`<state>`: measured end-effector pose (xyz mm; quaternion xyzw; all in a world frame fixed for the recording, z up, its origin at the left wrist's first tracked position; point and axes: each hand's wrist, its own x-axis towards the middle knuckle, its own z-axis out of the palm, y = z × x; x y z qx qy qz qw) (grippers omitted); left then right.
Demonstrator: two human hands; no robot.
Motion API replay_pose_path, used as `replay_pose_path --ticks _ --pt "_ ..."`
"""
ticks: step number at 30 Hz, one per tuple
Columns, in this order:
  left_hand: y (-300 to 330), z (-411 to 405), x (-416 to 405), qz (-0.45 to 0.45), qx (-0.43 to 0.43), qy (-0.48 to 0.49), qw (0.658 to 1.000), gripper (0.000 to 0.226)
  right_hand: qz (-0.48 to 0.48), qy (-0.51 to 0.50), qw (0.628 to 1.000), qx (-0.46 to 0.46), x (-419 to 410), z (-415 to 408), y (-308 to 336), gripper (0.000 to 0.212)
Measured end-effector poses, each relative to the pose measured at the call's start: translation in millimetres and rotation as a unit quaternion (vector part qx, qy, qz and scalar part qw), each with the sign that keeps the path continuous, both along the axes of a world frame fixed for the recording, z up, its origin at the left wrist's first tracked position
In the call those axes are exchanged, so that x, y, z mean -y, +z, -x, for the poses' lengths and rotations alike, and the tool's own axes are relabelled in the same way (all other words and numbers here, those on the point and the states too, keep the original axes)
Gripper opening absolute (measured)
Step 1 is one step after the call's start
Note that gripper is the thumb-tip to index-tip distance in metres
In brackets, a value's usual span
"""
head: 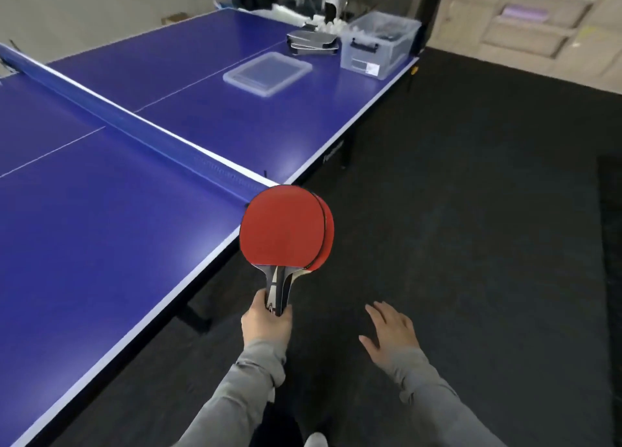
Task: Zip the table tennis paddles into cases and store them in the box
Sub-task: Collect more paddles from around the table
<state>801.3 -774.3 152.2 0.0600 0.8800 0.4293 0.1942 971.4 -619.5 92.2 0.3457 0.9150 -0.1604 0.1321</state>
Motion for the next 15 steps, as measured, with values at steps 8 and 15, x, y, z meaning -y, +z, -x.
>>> replay_pose_path --ticks 8,15 --pt "-0.7 -34.0 -111.7 0.010 0.001 -0.105 0.994 0.015 0.008 -0.090 0.996 -0.002 -70.7 -48.3 3.5 0.064" --pt "-33.1 -26.1 -218.5 0.026 0.047 -0.113 0.992 0.017 0.009 -0.102 0.994 0.035 -179.9 -44.5 -11.7 0.064"
